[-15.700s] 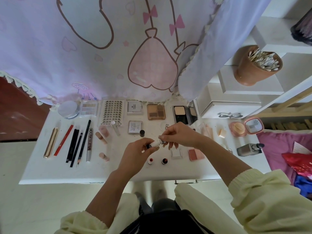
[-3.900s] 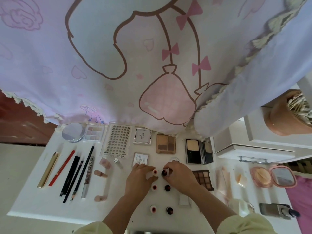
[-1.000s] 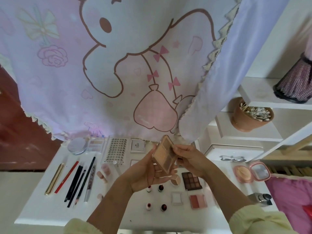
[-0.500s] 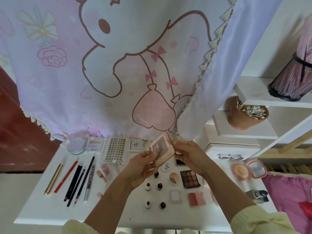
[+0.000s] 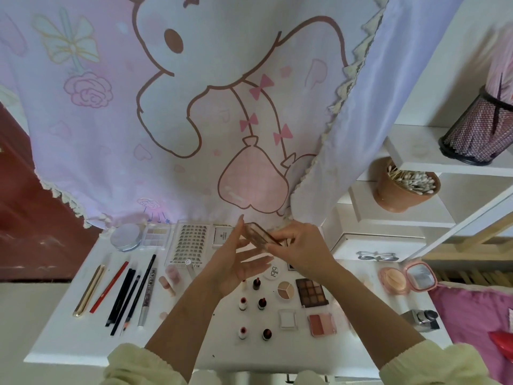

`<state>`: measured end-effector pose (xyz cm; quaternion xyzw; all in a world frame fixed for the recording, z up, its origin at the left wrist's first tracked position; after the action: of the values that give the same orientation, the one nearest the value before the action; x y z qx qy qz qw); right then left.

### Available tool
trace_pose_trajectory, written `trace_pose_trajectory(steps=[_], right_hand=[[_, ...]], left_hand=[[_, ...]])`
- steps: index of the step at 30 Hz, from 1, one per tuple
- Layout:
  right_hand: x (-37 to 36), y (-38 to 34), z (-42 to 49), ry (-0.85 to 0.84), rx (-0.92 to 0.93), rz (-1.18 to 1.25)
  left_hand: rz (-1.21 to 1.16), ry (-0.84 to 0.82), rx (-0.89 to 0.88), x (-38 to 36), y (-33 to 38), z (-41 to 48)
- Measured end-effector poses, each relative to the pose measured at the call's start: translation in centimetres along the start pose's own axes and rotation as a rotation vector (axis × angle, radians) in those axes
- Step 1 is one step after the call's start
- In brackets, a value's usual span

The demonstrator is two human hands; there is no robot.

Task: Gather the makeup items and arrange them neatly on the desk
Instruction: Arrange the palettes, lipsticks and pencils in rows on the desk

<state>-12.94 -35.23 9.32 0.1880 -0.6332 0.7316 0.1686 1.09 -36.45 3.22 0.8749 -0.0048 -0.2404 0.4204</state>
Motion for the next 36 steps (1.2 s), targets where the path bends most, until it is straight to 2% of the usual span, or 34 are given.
trace_pose_trajectory(steps=[2,7,11,13,21,28,33,36], right_hand=[[-0.5,-0.5,-0.2,-0.001,0.045,-0.116],[-0.8,-1.9,-0.7,-0.011,0.118,-0.215],[-0.8,-2.4,-0.7,-0.18,0.051,-0.147],[-0.6,-2.3,-0.7,-0.204,0.032,-0.066],[-0.8,-2.1,-0.1,-0.213,0.071,-0.146],[-1.4,-2.7,0.0,-0.226,0.175,-0.404],[-1.1,-2.4,0.3,-0.134,0.189,-0.33],[-0.4,-2.2,0.6,-0.129,0.127,-0.267]], left_hand=[[-0.11,-0.03,0.027,-0.4,0.1,0.0],[-0.283,-0.085,0.084,-0.7,-0.3,-0.2],[-0.229,-0.056,0.07,-0.2,-0.6,-0.1],[-0.205,-0.057,0.059,-0.1,-0.5,-0.2],[-0.173,-0.065,0.012,-0.1,-0.1,0.2],[-0.154,-0.068,0.015,0.1,-0.3,0.6],[-0.141,-0.094,0.001,0.0,-0.4,0.5],[-0.137,-0.112,0.023,0.0,-0.7,0.4]])
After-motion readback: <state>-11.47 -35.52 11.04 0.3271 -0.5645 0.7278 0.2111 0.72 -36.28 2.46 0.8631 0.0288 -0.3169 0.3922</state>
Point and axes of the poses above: each hand's wrist, its own z-axis towards the middle knuckle, its own x-axis out of the back of the hand, y = z × x, the point moved 6 cm from there along z, towards the middle knuckle, and after that the axes turned 9 degrees about z, right-handed, at the moved point
